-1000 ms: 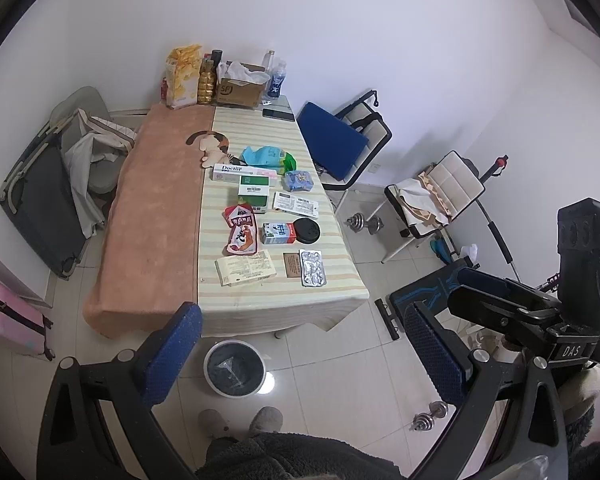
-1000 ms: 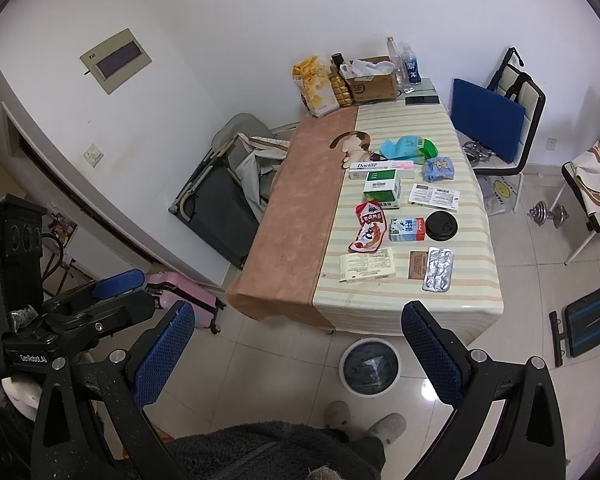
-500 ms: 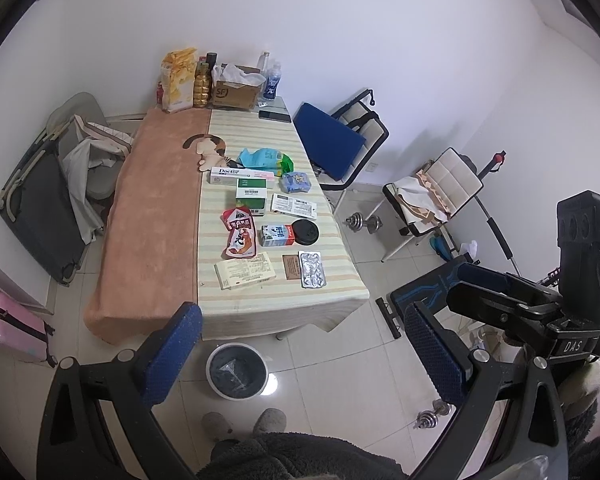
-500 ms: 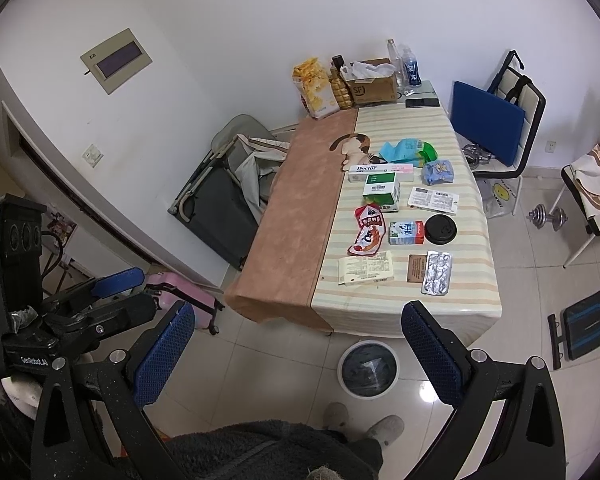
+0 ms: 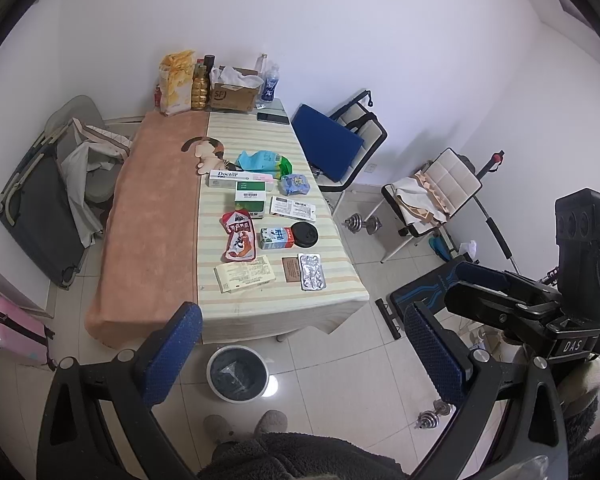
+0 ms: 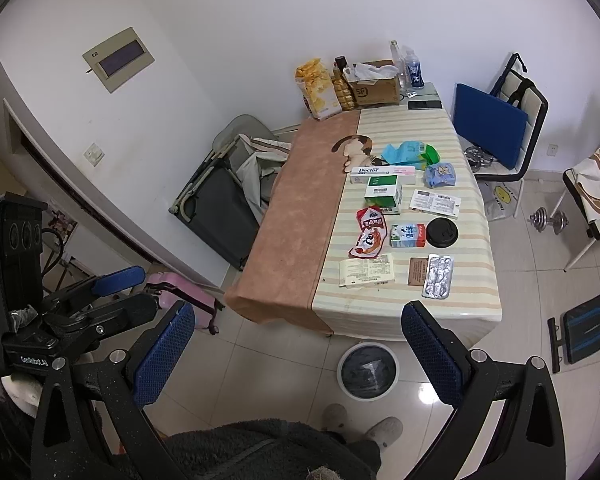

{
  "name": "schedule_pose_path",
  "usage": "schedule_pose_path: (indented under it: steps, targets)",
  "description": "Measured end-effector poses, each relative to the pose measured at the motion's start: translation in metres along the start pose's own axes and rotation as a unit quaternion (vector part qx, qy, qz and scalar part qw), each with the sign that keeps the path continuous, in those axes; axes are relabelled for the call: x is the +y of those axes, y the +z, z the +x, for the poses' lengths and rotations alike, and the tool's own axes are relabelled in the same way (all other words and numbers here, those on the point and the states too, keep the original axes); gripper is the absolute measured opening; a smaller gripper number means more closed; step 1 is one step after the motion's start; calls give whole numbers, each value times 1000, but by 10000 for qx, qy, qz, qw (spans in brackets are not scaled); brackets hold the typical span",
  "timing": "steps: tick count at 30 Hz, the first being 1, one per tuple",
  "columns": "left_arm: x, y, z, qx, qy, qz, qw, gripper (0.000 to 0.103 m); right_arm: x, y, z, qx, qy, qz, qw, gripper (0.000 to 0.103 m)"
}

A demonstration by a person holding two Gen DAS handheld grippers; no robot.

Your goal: Collect trash

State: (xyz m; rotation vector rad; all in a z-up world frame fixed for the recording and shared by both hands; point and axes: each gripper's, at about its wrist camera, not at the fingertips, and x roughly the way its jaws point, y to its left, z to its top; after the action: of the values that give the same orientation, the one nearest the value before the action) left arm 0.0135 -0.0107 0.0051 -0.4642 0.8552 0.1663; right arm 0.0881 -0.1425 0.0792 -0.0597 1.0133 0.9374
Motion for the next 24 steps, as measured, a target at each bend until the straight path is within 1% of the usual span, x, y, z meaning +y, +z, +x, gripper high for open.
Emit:
schedule_pose_path:
  steps: [20, 24]
  targets:
    - [-2, -2, 1, -5, -12, 8, 10000, 103, 6, 7, 5, 27, 15, -60, 10000, 103]
    - [-1, -3, 1, -7, -11, 8, 10000, 103, 9, 3, 8, 26, 18, -74, 10000, 103]
